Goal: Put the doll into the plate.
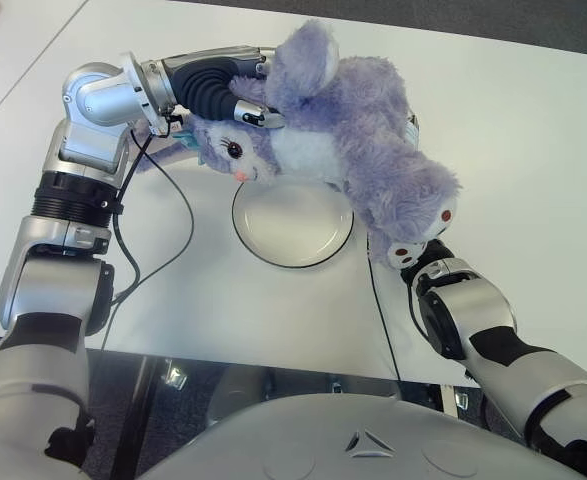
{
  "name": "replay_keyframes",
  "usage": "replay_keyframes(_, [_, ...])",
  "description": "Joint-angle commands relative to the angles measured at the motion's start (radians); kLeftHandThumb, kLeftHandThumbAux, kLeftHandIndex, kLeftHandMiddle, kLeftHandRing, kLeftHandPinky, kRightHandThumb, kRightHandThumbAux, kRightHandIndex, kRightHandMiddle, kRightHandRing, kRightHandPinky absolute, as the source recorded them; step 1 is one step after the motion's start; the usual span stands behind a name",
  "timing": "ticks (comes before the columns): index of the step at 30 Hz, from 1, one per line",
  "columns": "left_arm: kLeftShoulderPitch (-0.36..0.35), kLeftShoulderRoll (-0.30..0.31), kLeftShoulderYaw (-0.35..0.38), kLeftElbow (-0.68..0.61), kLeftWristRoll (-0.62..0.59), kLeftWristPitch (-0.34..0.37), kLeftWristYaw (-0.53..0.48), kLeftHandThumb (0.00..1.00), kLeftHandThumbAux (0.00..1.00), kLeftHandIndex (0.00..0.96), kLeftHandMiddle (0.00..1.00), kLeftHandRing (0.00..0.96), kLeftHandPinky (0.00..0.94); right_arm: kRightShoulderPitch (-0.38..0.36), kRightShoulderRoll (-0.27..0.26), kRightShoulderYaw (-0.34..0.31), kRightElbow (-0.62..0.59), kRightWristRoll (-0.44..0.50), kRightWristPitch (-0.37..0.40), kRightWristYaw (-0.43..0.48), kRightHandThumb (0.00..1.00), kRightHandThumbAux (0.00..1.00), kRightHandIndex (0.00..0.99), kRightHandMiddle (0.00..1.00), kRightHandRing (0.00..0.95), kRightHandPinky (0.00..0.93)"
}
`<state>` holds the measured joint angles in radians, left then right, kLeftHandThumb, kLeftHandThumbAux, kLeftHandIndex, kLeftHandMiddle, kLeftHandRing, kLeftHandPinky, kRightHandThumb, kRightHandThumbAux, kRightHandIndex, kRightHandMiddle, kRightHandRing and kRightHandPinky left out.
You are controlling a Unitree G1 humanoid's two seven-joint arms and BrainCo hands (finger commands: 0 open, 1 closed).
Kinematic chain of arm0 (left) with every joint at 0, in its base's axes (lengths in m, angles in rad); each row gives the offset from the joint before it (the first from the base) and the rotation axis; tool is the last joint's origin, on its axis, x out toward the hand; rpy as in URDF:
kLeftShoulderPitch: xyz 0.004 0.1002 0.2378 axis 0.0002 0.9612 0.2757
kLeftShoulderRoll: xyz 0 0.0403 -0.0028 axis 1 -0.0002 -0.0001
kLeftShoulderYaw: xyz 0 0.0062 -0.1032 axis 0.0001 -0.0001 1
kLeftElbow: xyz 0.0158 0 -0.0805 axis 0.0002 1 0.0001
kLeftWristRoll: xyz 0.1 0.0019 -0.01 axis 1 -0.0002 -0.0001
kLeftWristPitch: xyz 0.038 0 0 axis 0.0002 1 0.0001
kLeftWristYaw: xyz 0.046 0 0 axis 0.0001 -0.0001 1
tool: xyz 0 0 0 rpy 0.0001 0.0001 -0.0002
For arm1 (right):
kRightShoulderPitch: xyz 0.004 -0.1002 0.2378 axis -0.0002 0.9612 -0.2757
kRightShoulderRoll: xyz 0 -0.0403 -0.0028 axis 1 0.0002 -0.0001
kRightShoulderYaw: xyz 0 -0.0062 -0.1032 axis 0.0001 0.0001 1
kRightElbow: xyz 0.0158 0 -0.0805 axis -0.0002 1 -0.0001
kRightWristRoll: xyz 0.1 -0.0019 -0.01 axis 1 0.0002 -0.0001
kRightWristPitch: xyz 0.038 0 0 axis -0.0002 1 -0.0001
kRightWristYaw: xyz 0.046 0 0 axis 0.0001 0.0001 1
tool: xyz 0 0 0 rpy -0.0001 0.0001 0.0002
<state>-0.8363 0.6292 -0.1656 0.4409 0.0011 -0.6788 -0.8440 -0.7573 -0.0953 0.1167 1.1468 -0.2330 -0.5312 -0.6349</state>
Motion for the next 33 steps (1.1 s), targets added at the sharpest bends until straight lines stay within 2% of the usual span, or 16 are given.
replay_keyframes(1, [0.038, -0.033, 0.011, -0.002, -0.009, -0.004, 0.025, 0.375, 0.222, 0.000, 0.000, 0.000, 0.000, 0.352, 0.089, 0.032, 0.184, -0.043, 0.041, -0.011, 0.022, 0.998, 0.275, 0.380, 0.422, 0.447])
replay_keyframes(11, [0.043, -0.028, 0.013, -0.017, -0.001, 0.008, 0.031, 0.368, 0.223, 0.000, 0.000, 0.000, 0.000, 0.358, 0.089, 0.034, 0.181, -0.042, 0.036, -0.015, 0.003, 0.998, 0.276, 0.379, 0.423, 0.437])
replay_keyframes(22, [0.042, -0.025, 0.005, -0.066, 0.037, 0.061, 0.050, 0.359, 0.217, 0.000, 0.000, 0.000, 0.000, 0.368, 0.082, 0.033, 0.177, -0.040, 0.028, -0.011, 0.055, 0.998, 0.283, 0.380, 0.437, 0.443])
replay_keyframes(33, [0.015, -0.042, -0.016, -0.049, 0.108, 0.062, 0.075, 0.314, 0.248, 0.000, 0.000, 0.000, 0.000, 0.380, 0.077, 0.045, 0.172, -0.056, 0.004, -0.045, 0.082, 0.998, 0.292, 0.382, 0.438, 0.455])
